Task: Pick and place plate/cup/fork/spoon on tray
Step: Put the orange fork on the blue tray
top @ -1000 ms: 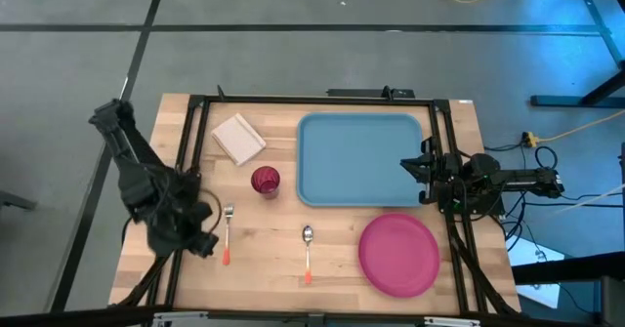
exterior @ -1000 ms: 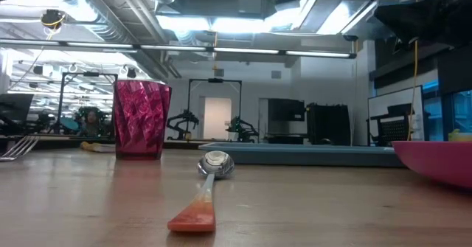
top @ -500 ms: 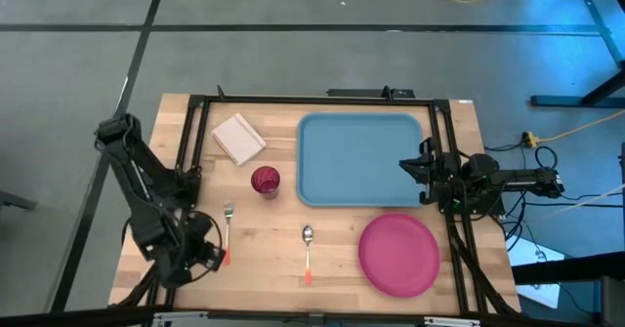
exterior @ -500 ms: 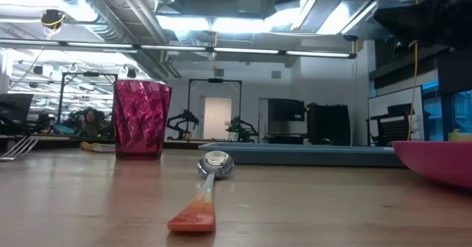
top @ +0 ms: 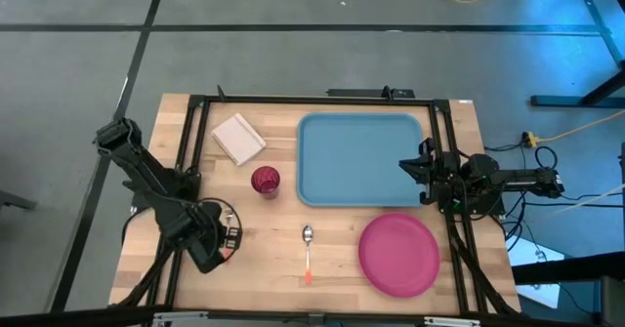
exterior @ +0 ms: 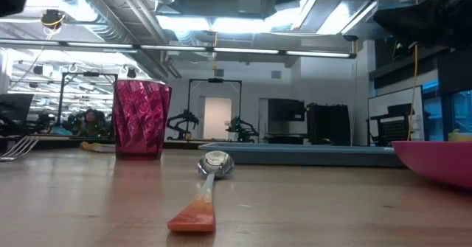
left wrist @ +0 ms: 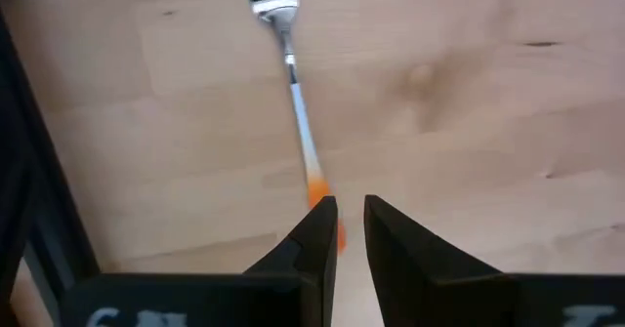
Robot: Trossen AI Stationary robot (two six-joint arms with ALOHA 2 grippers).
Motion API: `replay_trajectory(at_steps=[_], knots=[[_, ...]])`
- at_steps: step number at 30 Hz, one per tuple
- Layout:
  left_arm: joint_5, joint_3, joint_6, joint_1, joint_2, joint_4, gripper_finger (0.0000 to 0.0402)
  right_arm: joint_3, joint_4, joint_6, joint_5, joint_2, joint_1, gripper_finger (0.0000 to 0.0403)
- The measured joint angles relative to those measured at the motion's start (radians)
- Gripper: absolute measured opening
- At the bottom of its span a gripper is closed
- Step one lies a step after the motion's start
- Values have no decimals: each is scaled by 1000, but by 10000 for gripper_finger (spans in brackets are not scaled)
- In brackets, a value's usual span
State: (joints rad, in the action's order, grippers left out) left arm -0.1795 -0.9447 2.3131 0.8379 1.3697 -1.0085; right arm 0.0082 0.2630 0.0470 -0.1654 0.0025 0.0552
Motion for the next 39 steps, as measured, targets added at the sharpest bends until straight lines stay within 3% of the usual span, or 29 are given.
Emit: replay_trajectory(at_steps=[8,16,29,39], knots=[[7,0,-200,-47,0,0,48,0,-5,-2,0,0,0,33],[113,0,-203,-73,0,-5,59,0,-6,-2,0,0,0,33],[92,0,-188,-69,-1,-24,125,0,-59,-2,0,0,0,33],[78,0,-127,-21,8,-15,129,0,-65,2,0,0,0,33]])
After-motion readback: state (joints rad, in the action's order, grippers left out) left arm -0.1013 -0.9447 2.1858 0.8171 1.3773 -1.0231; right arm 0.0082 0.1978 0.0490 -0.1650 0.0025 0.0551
